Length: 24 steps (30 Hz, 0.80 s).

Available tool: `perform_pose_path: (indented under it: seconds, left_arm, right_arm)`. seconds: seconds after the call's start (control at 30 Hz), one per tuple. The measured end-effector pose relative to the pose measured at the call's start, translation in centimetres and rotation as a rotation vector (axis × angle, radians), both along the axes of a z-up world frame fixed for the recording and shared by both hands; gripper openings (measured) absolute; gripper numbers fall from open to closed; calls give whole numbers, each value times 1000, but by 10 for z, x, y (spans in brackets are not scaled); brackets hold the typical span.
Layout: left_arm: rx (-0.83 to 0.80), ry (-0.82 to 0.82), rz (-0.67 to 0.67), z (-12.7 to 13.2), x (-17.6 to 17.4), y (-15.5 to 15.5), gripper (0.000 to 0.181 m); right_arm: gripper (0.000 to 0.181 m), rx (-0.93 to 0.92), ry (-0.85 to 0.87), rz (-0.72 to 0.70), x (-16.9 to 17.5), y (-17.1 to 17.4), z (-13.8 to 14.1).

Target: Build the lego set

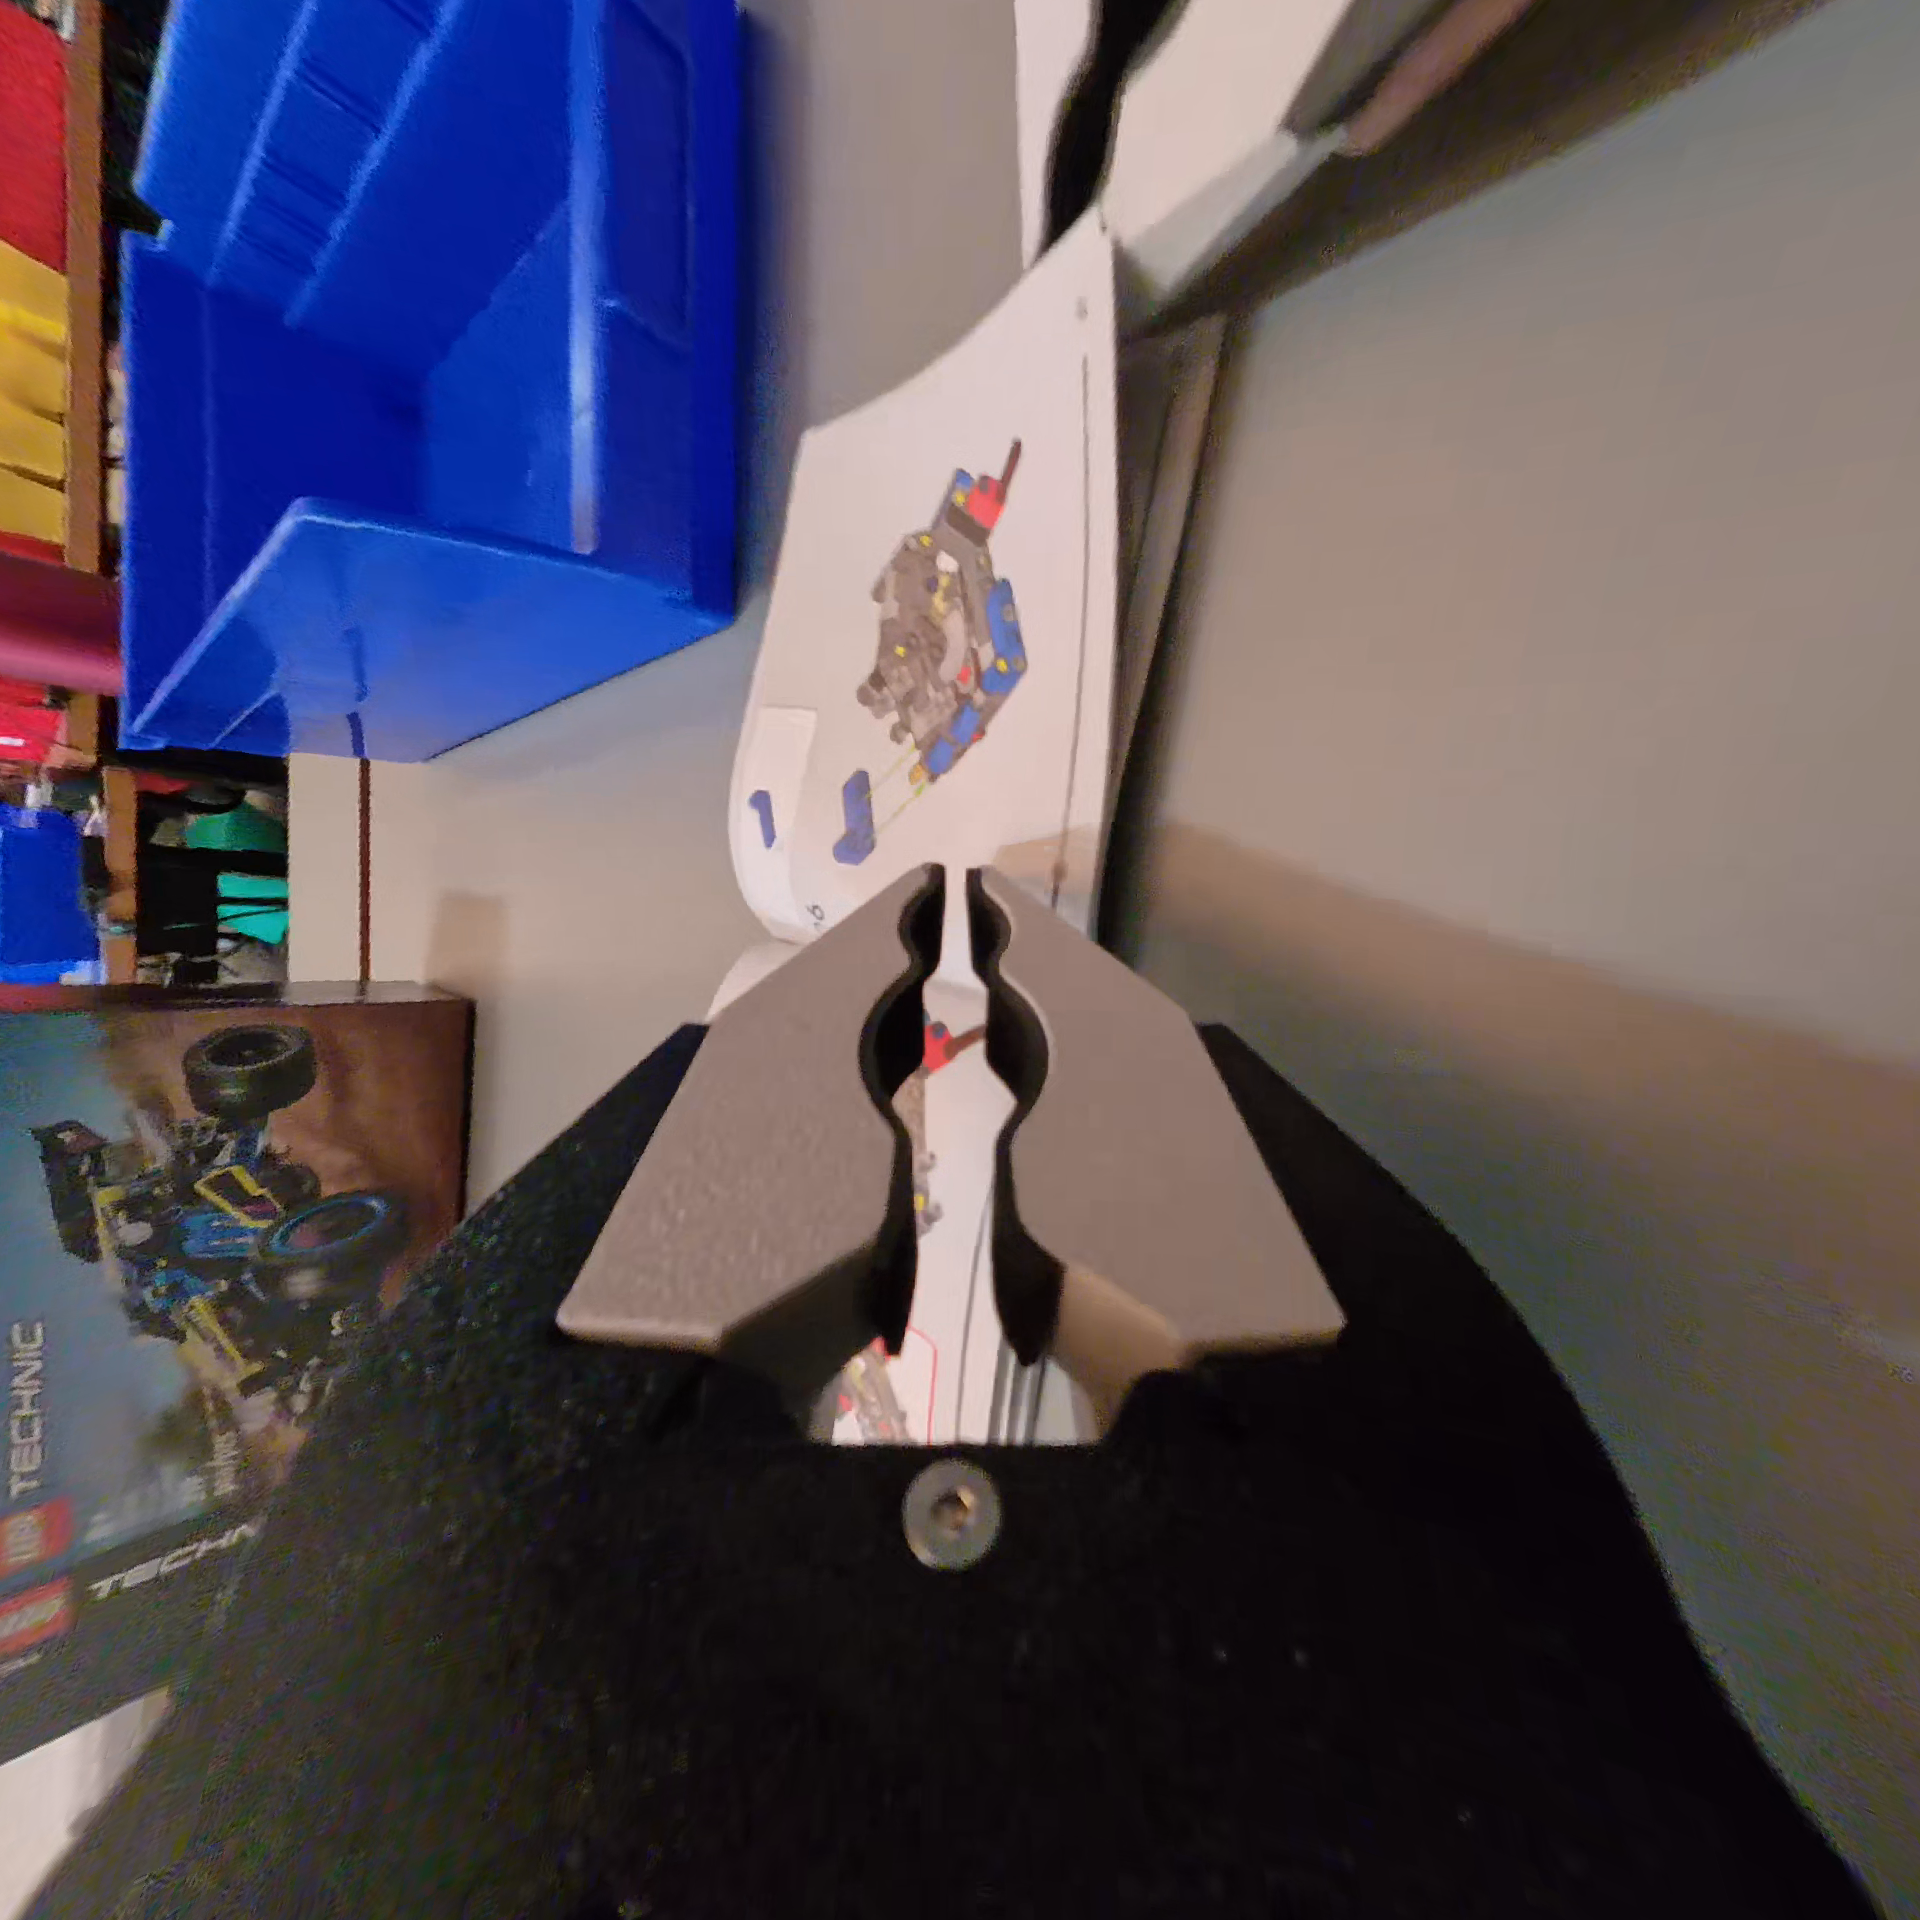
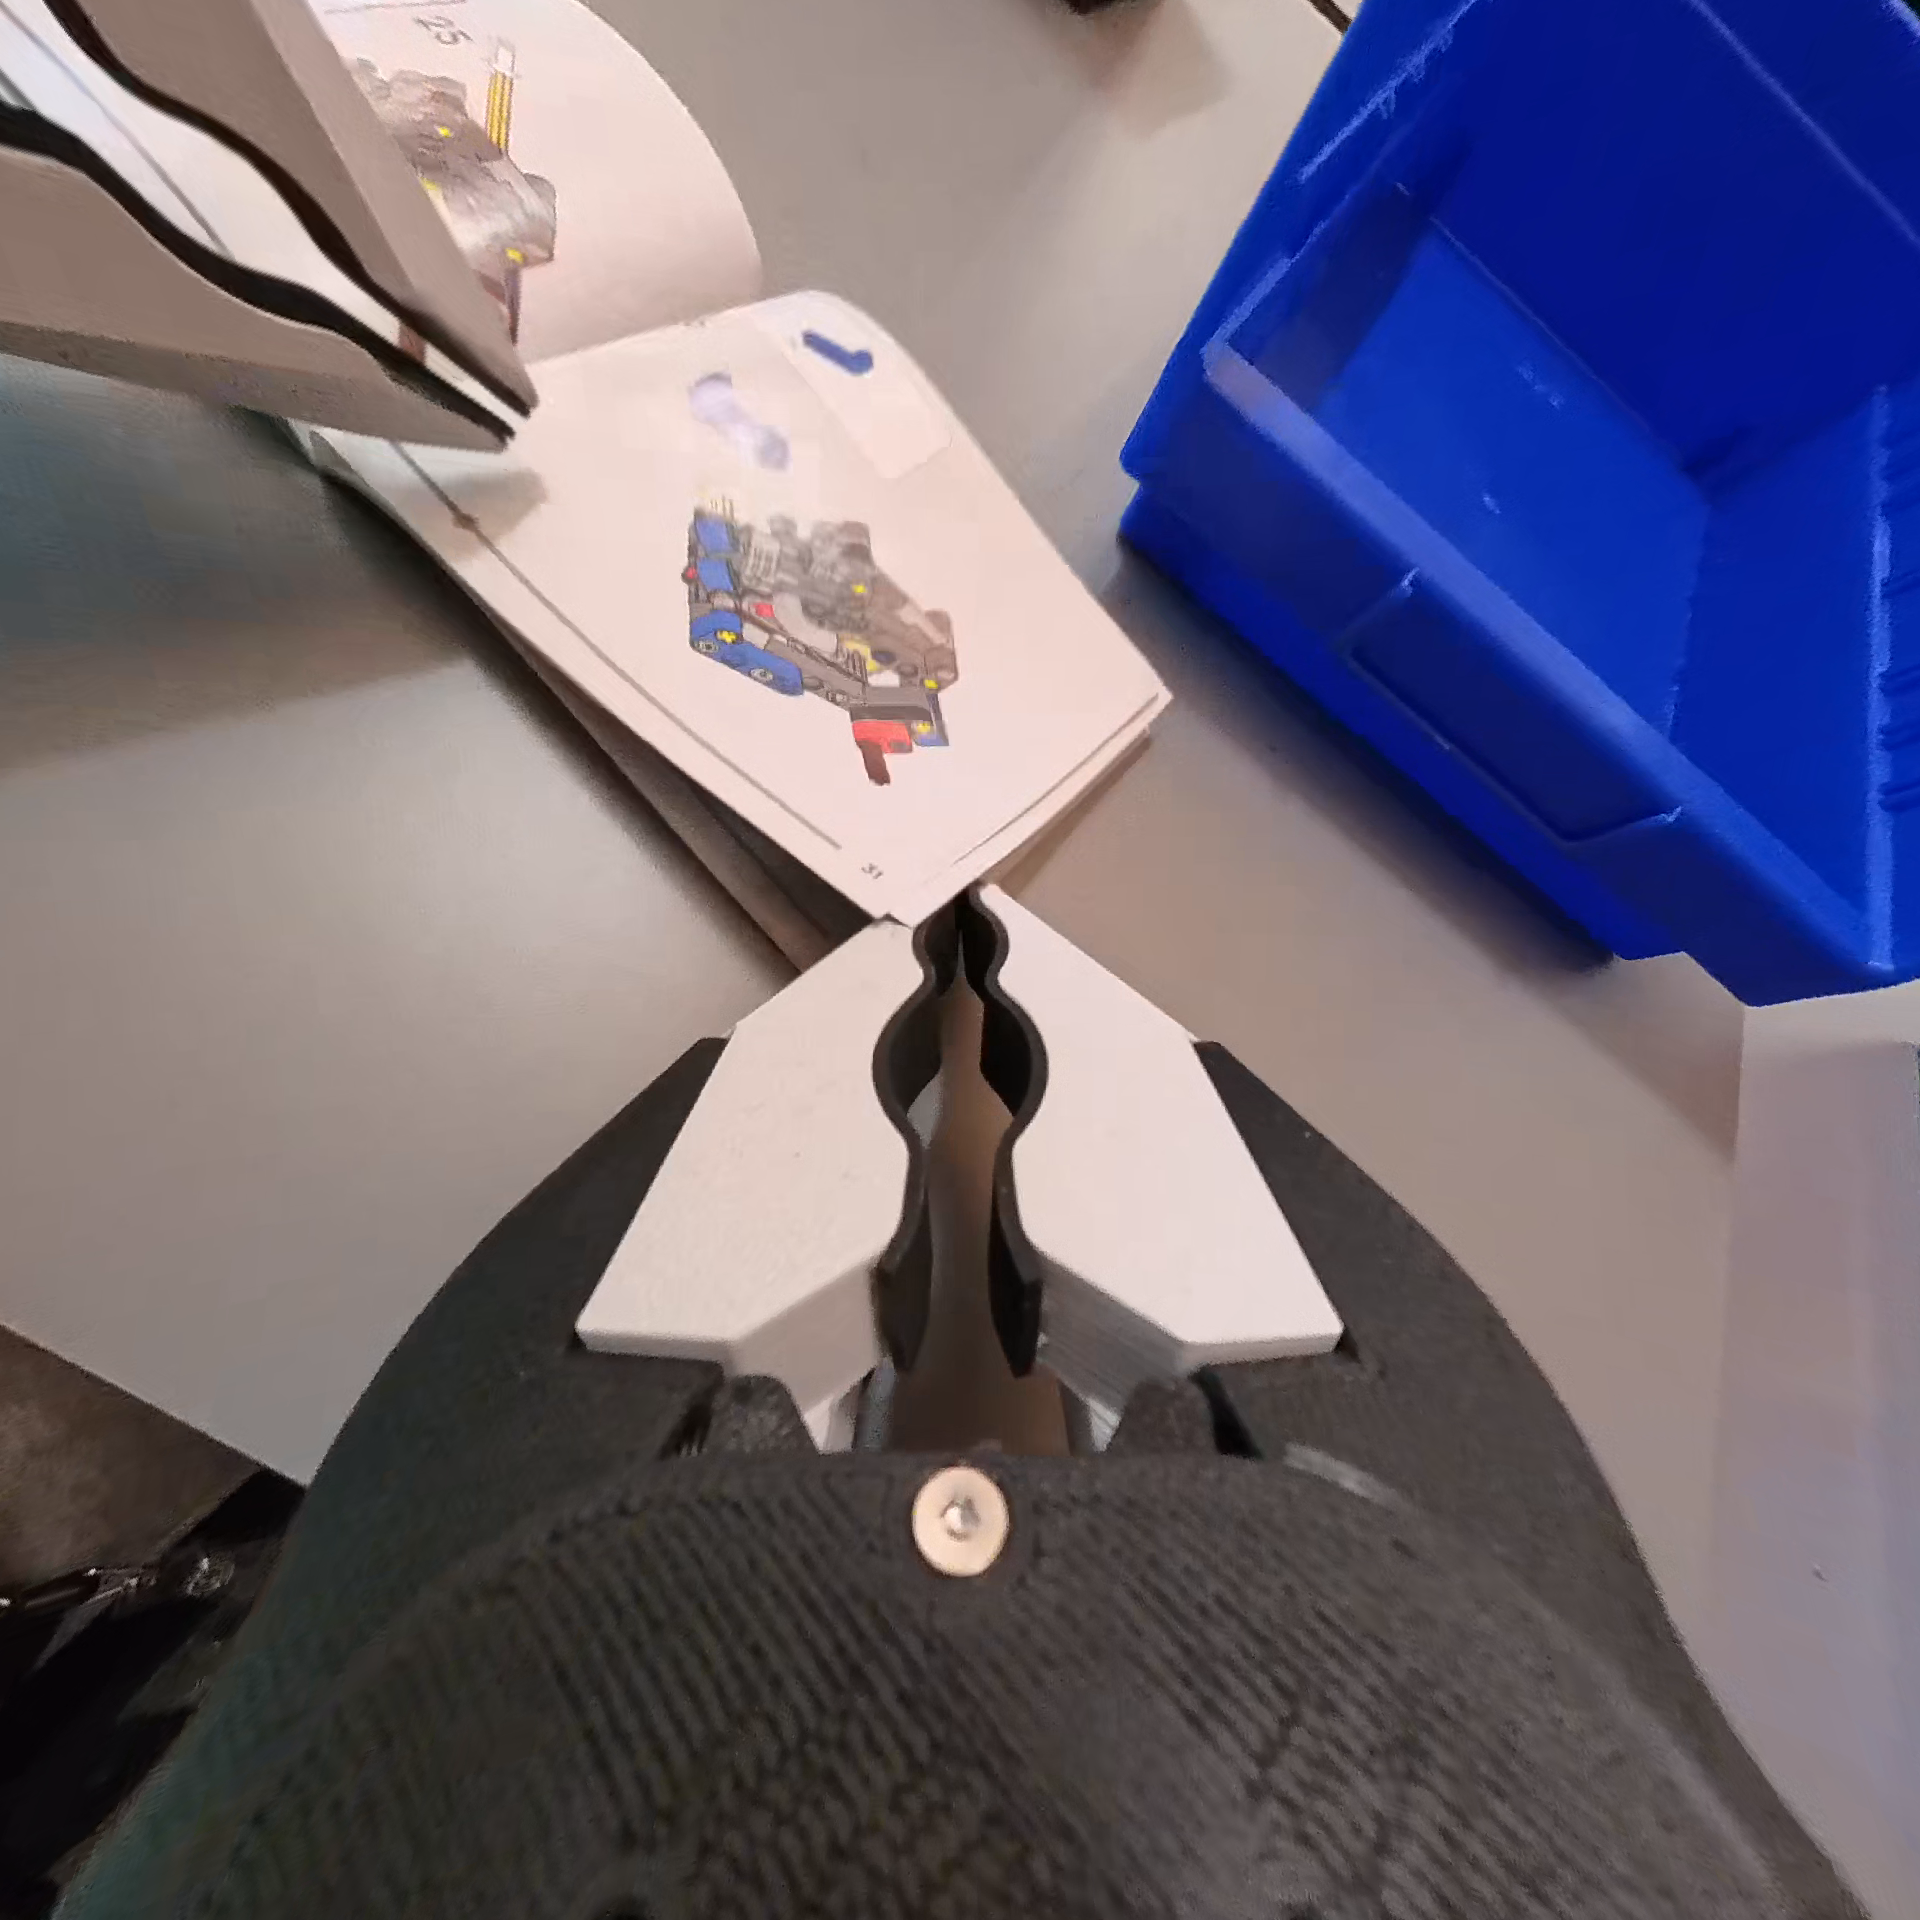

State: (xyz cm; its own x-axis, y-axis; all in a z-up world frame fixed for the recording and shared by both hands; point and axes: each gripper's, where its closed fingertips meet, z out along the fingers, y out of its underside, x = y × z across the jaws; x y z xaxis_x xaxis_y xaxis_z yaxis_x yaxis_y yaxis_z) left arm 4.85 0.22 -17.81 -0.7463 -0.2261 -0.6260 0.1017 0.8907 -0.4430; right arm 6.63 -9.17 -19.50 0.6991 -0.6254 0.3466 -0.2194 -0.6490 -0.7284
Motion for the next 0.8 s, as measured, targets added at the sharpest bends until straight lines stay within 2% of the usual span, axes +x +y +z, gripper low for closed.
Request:
perform_pose_path:
  seconds: [0.17,0.33,0.43,0.5,0.6,0.8]
  left_arm:
    - [-50,-12,-42,4,0,-13,14]
    - [-212,104,-153,12,-9,-50,22]
    - [-195,156,-184,2,-11,-61,24]
    - [-160,172,-179,-6,-11,-62,24]
    - [-150,159,-172,-6,-13,-60,8]
    - [-120,121,-155,0,-13,-48,8]
  right_arm:
    - [0,-30,-10,13,0,4,-1]
    - [0,-48,-22,34,0,5,-1]
    - [0,-62,-29,40,-1,6,-2]
    - [0,-71,-29,39,-1,6,-2]
    - [0,-63,-28,39,-1,6,-2]
    - [0,-48,-25,37,0,6,-1]
